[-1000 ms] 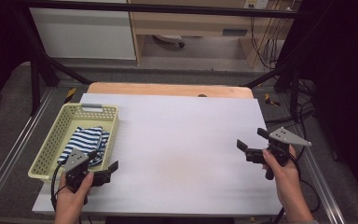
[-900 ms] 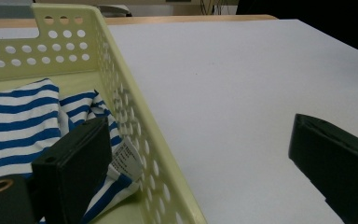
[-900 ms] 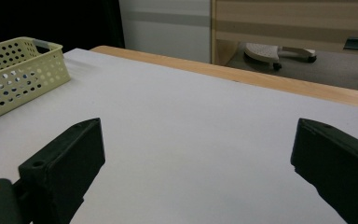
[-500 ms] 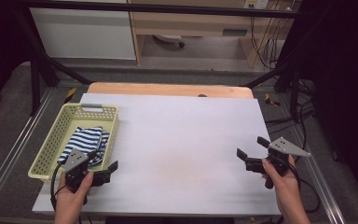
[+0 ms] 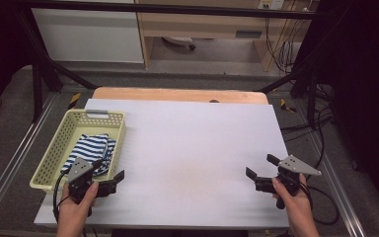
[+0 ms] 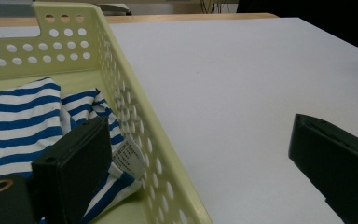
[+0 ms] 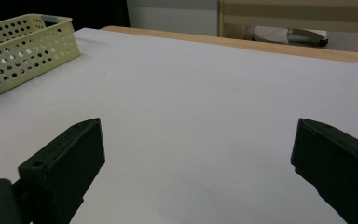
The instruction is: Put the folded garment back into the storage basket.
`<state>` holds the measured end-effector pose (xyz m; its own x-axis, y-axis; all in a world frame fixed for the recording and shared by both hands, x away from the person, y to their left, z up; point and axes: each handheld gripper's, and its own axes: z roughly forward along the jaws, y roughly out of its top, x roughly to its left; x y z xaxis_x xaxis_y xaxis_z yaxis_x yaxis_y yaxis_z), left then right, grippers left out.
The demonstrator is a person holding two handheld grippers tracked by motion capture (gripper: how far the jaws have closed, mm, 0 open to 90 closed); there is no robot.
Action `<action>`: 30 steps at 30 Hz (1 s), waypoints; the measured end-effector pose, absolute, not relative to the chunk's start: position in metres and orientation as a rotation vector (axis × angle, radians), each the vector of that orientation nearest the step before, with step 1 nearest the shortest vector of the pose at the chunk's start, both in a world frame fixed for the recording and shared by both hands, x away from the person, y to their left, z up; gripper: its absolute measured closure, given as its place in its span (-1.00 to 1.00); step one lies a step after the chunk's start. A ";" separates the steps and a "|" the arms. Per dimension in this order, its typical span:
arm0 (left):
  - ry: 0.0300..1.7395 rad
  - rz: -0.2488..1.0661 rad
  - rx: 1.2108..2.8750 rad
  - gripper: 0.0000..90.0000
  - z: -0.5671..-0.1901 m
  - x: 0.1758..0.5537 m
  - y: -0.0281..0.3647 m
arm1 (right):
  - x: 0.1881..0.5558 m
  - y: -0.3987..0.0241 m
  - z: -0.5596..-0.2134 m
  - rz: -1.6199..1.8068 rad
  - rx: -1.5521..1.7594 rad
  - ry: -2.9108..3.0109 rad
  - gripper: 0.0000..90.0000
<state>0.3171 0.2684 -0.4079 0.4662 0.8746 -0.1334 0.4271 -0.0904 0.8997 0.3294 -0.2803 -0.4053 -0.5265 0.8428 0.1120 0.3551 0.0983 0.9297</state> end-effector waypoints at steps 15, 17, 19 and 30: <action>1.125 0.563 1.708 -0.87 -0.407 0.317 0.269 | 0.320 -0.270 -0.423 1.421 1.169 1.982 -0.93; 1.125 0.563 1.709 -0.87 -0.408 0.317 0.269 | 0.319 -0.267 -0.425 1.421 1.168 1.996 -0.93; 1.124 0.563 1.709 -0.87 -0.407 0.317 0.269 | 0.319 -0.265 -0.428 1.422 1.168 2.007 -0.93; 1.124 0.564 1.712 -0.87 -0.407 0.317 0.269 | 0.321 -0.251 -0.435 1.405 1.144 2.062 -0.93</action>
<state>0.3167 0.2693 -0.4073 0.4652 0.8765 -0.1241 0.4248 -0.0981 0.8999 0.3211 -0.2513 -0.4352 -0.5885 0.7996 0.1199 0.4044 0.1626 0.9000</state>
